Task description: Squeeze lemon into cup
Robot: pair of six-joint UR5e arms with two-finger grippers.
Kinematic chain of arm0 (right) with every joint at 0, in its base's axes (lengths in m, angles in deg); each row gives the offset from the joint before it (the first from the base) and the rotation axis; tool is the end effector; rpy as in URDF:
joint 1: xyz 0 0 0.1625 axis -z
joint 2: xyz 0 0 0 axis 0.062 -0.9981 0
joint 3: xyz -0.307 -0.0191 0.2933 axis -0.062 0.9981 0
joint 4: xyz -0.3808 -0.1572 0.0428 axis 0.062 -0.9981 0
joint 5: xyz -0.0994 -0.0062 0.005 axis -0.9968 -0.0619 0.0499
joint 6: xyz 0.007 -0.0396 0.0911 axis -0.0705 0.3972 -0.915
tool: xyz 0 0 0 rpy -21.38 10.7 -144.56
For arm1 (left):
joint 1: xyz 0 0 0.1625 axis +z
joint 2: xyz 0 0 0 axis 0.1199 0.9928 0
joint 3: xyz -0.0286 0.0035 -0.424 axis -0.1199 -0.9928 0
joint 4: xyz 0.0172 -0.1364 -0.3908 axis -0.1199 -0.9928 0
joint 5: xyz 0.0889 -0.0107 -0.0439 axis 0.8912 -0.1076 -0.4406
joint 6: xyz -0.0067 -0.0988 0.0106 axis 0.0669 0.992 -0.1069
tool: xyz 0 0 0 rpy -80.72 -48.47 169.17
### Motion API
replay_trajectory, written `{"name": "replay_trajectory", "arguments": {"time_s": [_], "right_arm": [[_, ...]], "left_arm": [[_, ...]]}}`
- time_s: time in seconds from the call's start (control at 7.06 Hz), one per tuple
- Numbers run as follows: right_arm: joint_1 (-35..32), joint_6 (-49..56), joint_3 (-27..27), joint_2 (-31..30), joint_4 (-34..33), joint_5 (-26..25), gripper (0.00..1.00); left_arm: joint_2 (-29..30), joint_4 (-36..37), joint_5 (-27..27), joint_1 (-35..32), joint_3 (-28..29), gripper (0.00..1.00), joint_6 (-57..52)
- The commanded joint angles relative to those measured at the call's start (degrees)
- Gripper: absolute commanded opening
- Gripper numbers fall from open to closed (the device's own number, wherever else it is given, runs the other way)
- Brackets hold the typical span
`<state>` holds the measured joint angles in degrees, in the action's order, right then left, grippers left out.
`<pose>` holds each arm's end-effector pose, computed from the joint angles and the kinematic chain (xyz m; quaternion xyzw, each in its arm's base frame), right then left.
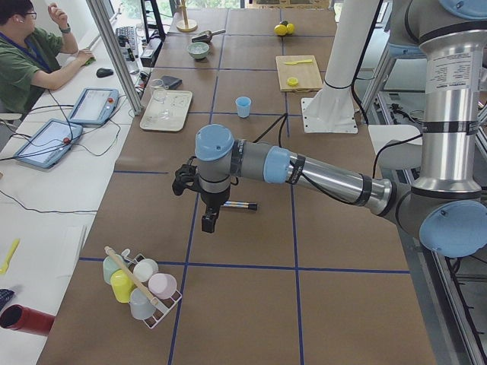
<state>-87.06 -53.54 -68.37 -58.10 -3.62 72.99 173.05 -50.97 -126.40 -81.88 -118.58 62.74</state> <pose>0.0622 -0.4079 0.6094 0.0393 -0.4165 -0.0244 0.9079 -0.0551 -0.4638 0.5305 0.0820 0.3651 0.0762 0.9242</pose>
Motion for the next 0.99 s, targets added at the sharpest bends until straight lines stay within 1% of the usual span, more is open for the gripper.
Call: {"name": "replay_trajectory", "arguments": {"time_s": [0.0, 0.14, 0.42, 0.57, 0.71, 0.85], "right_arm": [[0.0, -0.3, 0.0, 0.1, -0.1, -0.5, 1.0], [0.0, -0.3, -0.1, 0.3, -0.2, -0.6, 1.0], [0.3, -0.4, -0.6, 1.7, -0.1, -0.2, 1.0], [0.4, -1.1, -0.4, 2.7, -0.5, 0.4, 1.0], [0.4, -2.9, 0.5, 2.9, 0.0, 0.4, 1.0], [0.4, -3.1, 0.0, 2.4, 0.1, 1.2, 1.0]], "left_arm": [[0.2, 0.0, 0.1, 0.1, -0.2, 1.0, 0.1], [0.4, -0.2, 0.1, 0.1, -0.5, 1.0, -0.1], [1.1, 0.1, -0.5, 0.6, -3.5, 1.0, 0.1], [2.5, 0.7, -2.9, 3.1, -5.1, 1.0, 0.2], [2.9, 0.8, -4.1, 5.7, -6.8, 1.0, 3.0], [2.9, 0.5, -4.0, 10.2, -10.2, 1.0, 10.9]]}}
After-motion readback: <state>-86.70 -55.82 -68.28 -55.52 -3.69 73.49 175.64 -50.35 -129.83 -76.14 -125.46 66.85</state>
